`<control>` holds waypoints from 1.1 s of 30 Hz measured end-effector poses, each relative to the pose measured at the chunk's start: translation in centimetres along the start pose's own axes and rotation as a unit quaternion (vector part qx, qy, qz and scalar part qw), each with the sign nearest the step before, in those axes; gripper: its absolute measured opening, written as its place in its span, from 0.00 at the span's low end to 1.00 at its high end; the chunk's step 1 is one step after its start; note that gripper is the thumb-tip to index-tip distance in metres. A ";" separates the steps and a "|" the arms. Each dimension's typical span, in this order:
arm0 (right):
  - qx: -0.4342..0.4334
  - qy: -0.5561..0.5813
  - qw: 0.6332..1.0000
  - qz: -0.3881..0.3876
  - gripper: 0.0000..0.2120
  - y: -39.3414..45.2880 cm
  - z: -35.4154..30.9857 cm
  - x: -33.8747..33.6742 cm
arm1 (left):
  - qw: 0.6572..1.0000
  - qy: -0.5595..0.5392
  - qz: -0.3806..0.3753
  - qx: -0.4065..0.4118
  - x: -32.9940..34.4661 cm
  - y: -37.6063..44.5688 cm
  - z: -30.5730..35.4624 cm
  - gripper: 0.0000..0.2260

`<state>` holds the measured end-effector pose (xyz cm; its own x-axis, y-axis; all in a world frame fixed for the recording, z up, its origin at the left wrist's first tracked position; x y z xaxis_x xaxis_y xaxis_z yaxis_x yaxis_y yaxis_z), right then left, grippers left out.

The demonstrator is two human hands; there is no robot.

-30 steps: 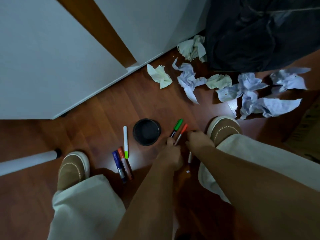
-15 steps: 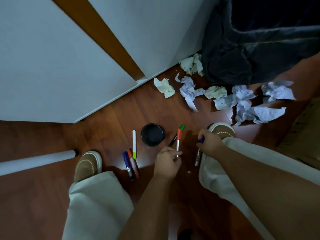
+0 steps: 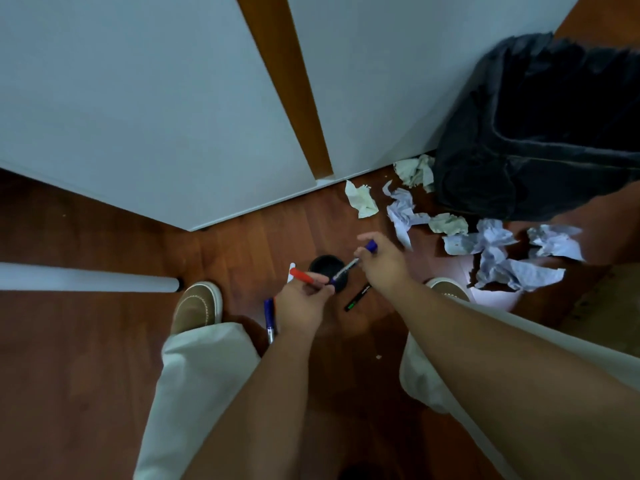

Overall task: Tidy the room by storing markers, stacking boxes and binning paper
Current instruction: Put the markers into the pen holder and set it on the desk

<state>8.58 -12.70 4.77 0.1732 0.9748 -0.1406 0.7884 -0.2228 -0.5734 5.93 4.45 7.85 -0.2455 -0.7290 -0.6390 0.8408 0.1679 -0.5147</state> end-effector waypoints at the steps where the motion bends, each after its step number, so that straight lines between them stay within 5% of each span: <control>1: -0.006 -0.008 1.000 0.004 0.07 0.3 -0.2 0.7 | 1.000 -0.008 0.000 -0.001 -0.3 0.6 -0.2 0.07; 10: 0.040 -0.120 0.992 -0.024 0.12 1.9 2.3 3.7 | 1.000 0.002 -0.014 -0.012 -0.1 3.4 -2.0 0.07; 18: 0.089 -0.110 0.989 0.035 0.14 3.8 6.0 0.6 | 0.996 -0.011 -0.069 -0.049 0.5 4.6 -3.2 0.21; 21: 0.167 -0.199 0.966 -0.005 0.16 4.6 8.1 0.1 | 0.995 0.022 -0.060 -0.073 -0.1 5.5 -4.5 0.22; 24: 0.149 -0.267 0.950 -0.065 0.16 4.6 9.5 0.8 | 0.990 0.098 -0.050 -0.088 -0.6 6.1 -6.6 0.18; 27: 0.142 -0.321 0.932 -0.096 0.17 4.8 11.2 2.0 | 0.965 0.221 -0.114 -0.084 -0.6 7.0 -9.1 0.18; 33: 0.159 -0.368 0.913 -0.075 0.15 6.2 13.1 2.9 | 0.846 0.453 -0.276 -0.047 1.4 7.6 -12.1 0.21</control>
<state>6.24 -11.37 -9.73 -0.4591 0.7488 -0.4780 0.5388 -0.1931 -0.8200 6.12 12.72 -3.85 -0.8933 0.0879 -0.4407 0.4459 0.0511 -0.8936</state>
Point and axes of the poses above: each hand's wrist, its own y-axis towards the middle knuckle, its own x-axis out of the palm, z = x × y, the point moved 3 cm from there along y, towards the middle knuckle, and after that the axes turned 13 degrees about y, right-handed, at the moved point
